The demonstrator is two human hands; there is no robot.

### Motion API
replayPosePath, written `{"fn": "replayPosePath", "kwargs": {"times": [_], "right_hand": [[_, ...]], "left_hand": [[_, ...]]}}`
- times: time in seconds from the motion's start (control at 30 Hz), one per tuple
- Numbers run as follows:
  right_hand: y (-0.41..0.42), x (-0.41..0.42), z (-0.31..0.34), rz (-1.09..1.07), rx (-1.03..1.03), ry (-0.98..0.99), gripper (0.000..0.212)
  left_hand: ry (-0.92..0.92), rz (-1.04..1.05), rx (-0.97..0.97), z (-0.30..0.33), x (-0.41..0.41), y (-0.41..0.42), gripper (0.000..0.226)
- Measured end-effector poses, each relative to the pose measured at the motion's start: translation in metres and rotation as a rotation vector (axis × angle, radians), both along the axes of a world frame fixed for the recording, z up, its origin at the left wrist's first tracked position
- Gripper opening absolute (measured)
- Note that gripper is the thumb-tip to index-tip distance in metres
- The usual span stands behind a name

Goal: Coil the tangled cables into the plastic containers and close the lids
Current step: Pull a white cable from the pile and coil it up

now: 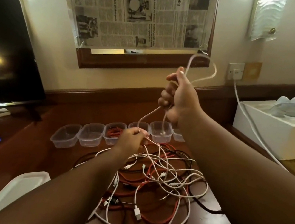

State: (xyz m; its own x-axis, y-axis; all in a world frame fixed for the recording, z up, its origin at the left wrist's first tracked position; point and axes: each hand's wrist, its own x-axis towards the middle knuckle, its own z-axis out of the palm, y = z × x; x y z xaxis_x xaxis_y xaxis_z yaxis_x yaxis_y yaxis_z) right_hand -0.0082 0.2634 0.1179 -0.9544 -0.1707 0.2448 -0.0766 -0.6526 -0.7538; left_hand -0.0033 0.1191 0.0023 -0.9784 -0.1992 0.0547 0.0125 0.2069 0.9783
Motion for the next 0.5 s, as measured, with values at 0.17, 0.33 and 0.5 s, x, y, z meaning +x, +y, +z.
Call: {"fn": "replayPosePath", "kwargs": {"times": [0.17,0.33,0.5], "right_hand": [[0.012,-0.008,-0.015,-0.285,1.003,0.274,0.019],[0.010,-0.008,-0.019,-0.091,1.442,0.390,0.035],[0.005,-0.008,-0.005,-0.280,1.000,0.309,0.022]], "left_hand": [[0.192,0.113,-0.132,0.041,-0.010,-0.022,0.013],[0.402,0.099,-0.366,0.077,-0.011,-0.032,0.009],[0.334,0.187,-0.271,0.070,-0.012,-0.039,0.019]]}}
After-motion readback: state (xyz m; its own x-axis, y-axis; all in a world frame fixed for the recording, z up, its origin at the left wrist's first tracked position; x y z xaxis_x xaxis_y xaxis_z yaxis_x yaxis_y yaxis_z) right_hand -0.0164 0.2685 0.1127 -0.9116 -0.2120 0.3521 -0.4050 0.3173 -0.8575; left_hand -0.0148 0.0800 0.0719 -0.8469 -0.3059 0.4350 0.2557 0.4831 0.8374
